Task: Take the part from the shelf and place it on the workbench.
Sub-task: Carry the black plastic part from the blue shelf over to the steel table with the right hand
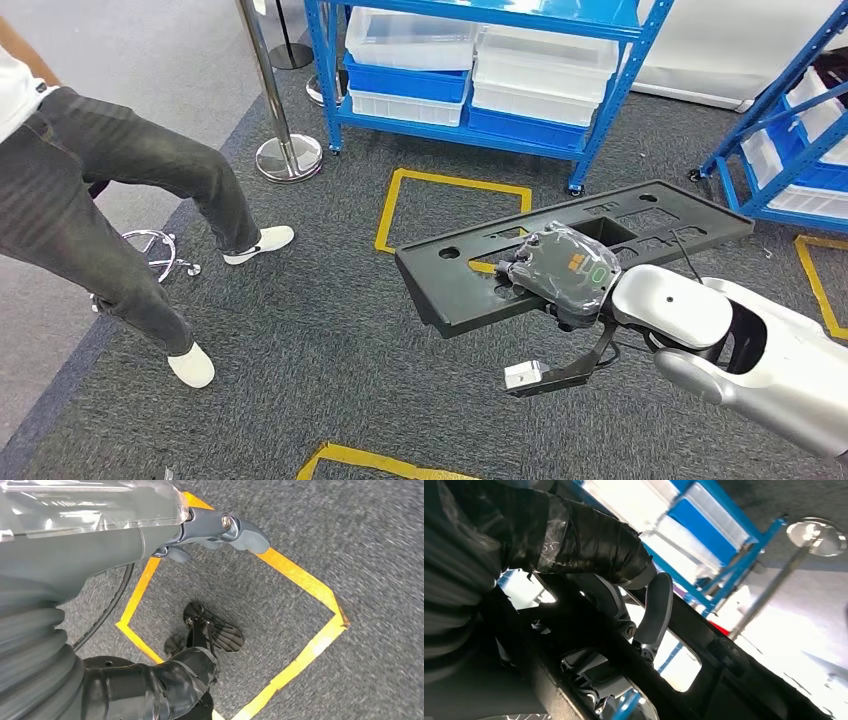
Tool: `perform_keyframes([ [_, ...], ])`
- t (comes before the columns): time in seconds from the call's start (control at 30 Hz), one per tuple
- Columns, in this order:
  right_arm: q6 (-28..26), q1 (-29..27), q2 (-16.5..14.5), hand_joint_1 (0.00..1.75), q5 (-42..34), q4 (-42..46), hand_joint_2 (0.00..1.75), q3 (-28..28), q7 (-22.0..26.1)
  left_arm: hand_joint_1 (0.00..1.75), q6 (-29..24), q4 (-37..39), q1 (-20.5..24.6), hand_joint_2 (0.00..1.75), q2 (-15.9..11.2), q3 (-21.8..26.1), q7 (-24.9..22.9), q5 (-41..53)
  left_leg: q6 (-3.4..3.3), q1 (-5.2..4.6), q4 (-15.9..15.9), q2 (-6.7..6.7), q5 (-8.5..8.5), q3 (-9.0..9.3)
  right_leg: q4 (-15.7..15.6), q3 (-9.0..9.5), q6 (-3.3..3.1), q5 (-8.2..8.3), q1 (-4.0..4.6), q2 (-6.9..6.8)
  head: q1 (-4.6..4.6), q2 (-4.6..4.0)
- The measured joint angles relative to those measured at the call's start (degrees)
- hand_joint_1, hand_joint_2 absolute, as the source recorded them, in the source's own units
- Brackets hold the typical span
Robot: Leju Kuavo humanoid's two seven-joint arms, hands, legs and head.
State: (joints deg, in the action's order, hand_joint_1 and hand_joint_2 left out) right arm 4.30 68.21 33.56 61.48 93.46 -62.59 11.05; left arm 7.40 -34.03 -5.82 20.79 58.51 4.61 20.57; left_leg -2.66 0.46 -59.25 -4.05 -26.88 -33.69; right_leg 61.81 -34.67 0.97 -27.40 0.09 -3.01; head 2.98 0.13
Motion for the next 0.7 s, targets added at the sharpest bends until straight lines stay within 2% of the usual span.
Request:
perform_keyframes([
  [0.07, 0.08, 0.21, -0.23, 1.75, 0.04, -0.04, 1.75, 0.15, -0.11, 0.0, -0.01, 0.06, 0.09, 1.75, 0.03, 0.1, 0.01, 0.0, 0.44, -0.22, 0.02, -1.02, 0.04, -0.02, -2.86, 1.07, -0.75, 0.45, 0.71, -1.08, 0.03, 0.0],
  [0.1, 0.1, 0.24, -0.33, 1.75, 0.04, -0.08, 1.75, 0.2, -0.13, 0.0, -0.02, 0.08, 0.13, 1.75, 0.02, 0.15, 0.0, 0.0, 0.73, -0.29, 0.08, -1.6, 0.08, 0.01, -2.95, 0.88, -1.0, 0.67, 0.83, -0.46, 0.04, 0.0],
  [0.13, 0.13, 0.21, -0.36, 1.75, 0.04, -0.11, 1.75, 0.22, -0.13, 0.0, -0.02, 0.1, 0.18, 1.75, 0.02, 0.18, 0.0, -0.01, 1.02, -0.32, 0.09, -1.99, -0.05, -0.01, -3.26, 0.88, -1.27, 0.96, 0.61, 0.26, 0.07, 0.0],
  [0.17, 0.15, 0.18, -0.39, 1.75, 0.04, -0.14, 1.75, 0.25, -0.13, 0.0, -0.02, 0.12, 0.22, 1.75, -0.01, 0.2, 0.0, -0.01, 1.34, -0.28, -0.15, -1.65, -0.36, -0.03, -3.66, 0.96, -1.52, 1.27, 0.42, 0.81, 0.09, 0.0],
  [0.23, 0.17, 0.19, -0.61, 1.75, 0.05, -0.17, 1.75, 0.33, -0.11, 0.0, -0.04, 0.16, 0.25, 1.75, -0.1, 0.27, 0.01, -0.01, 1.81, -0.14, -3.39, 1.1, -2.7, -1.35, -4.46, 1.12, -2.17, 1.99, -0.08, 1.95, 0.15, -0.01],
  [0.27, 0.18, 0.19, -0.74, 1.75, 0.07, -0.2, 1.75, 0.36, -0.11, 0.0, -0.05, 0.17, 0.23, 1.75, -0.15, 0.32, 0.01, -0.01, 1.96, -0.03, -6.66, 2.62, -4.56, -2.69, -4.55, 0.99, -2.36, 2.16, -0.1, 2.5, 0.15, -0.01],
  [0.3, 0.19, 0.13, -0.84, 1.75, 0.08, -0.24, 1.75, 0.37, -0.1, 0.0, -0.06, 0.2, 0.19, 1.75, -0.18, 0.39, 0.01, -0.01, 2.07, 0.02, -10.6, 3.57, -6.53, -4.44, -4.51, 0.79, -2.52, 2.29, -0.16, 3.19, 0.15, -0.01],
  [0.33, 0.19, -0.02, -0.86, 1.75, 0.09, -0.27, 1.75, 0.36, -0.08, 0.0, -0.07, 0.22, 0.14, 1.75, -0.2, 0.45, 0.01, -0.01, 2.2, 0.07, -13.89, 3.83, -7.8, -5.9, -4.42, 0.6, -2.54, 2.36, -0.17, 3.92, 0.14, -0.01],
  [0.37, 0.19, -0.22, -0.88, 1.75, 0.09, -0.31, 1.75, 0.35, -0.05, 0.0, -0.09, 0.26, 0.11, 1.75, -0.22, 0.49, 0.0, -0.02, 2.32, 0.12, -15.62, 3.87, -8.03, -6.62, -4.27, 0.46, -2.53, 2.4, -0.18, 4.7, 0.13, 0.0],
  [0.4, 0.19, -0.39, -0.9, 1.75, 0.11, -0.36, 1.75, 0.34, -0.03, 0.0, -0.12, 0.28, 0.09, 1.75, -0.24, 0.52, 0.0, -0.02, 2.4, 0.18, -15.16, 3.92, -7.08, -6.29, -4.05, 0.33, -2.48, 2.4, -0.22, 5.52, 0.12, 0.0],
  [0.43, 0.2, -0.51, -0.95, 1.75, 0.18, -0.4, 1.75, 0.33, -0.02, 0.0, -0.15, 0.3, 0.1, 1.75, -0.26, 0.53, 0.0, -0.02, 2.44, 0.27, -12.57, 4.14, -5.22, -4.96, -3.72, 0.2, -2.37, 2.34, -0.28, 6.33, 0.13, 0.0],
  [0.47, 0.22, -0.58, -1.08, 1.75, 0.3, -0.45, 1.75, 0.32, -0.05, 0.0, -0.18, 0.31, 0.07, 1.75, -0.28, 0.53, 0.0, -0.05, 2.45, 0.45, -8.76, 5.1, -3.26, -3.14, -3.3, 0.01, -2.17, 2.21, -0.37, 7.11, 0.13, 0.0],
  [0.5, 0.26, -0.58, -1.26, 1.75, 0.51, -0.51, 1.75, 0.31, -0.11, 0.0, -0.21, 0.32, 0.02, 1.75, -0.3, 0.53, 0.01, -0.11, 2.44, 0.67, -5.23, 6.66, -1.98, -1.49, -2.75, -0.35, -1.89, 2.05, -0.37, 7.85, 0.12, -0.01],
  [0.57, 0.51, -0.6, -1.96, 1.75, 0.99, -0.71, 1.75, 0.26, -0.28, 0.0, -0.26, 0.34, -0.07, 1.75, -0.3, 0.51, 0.01, -0.39, 2.23, 0.98, -1.55, 9.0, -1.34, 0.13, -1.93, -1.34, -1.1, 2.03, -0.47, 9.35, 0.07, 0.0],
  [0.6, 0.66, -0.63, -2.3, 1.75, 1.16, -0.86, 1.75, 0.23, -0.35, 0.0, -0.33, 0.36, -0.04, 1.75, -0.3, 0.5, 0.01, -0.58, 2.07, 0.94, -1.36, 9.06, -1.54, 0.21, -1.8, -1.78, -0.66, 2.2, -0.55, 10.15, 0.06, 0.0],
  [0.63, 0.78, -0.65, -2.61, 1.75, 1.26, -1.03, 1.75, 0.22, -0.42, 0.0, -0.4, 0.37, 0.05, 1.75, -0.27, 0.48, 0.01, -0.74, 1.75, 0.95, -1.22, 8.29, -1.42, 0.24, -1.86, -2.07, -0.22, 2.48, -0.67, 11.0, 0.06, 0.0],
  [0.67, 0.83, -0.66, -2.82, 1.75, 1.3, -1.16, 1.75, 0.22, -0.46, 0.0, -0.49, 0.39, 0.14, 1.75, -0.2, 0.45, 0.0, -0.87, 1.4, 0.96, -0.94, 7.45, -1.22, 0.35, -1.76, -2.28, 0.14, 2.48, -0.68, 10.81, 0.04, -0.01],
  [0.7, 0.86, -0.59, -2.93, 1.75, 1.33, -1.27, 1.75, 0.21, -0.5, 0.0, -0.61, 0.4, 0.19, 1.75, -0.15, 0.42, -0.01, -0.97, 1.0, 1.04, -0.59, 6.61, -1.0, 0.5, -1.08, -2.69, 0.45, 2.02, -0.61, 9.74, -0.19, -0.01],
])
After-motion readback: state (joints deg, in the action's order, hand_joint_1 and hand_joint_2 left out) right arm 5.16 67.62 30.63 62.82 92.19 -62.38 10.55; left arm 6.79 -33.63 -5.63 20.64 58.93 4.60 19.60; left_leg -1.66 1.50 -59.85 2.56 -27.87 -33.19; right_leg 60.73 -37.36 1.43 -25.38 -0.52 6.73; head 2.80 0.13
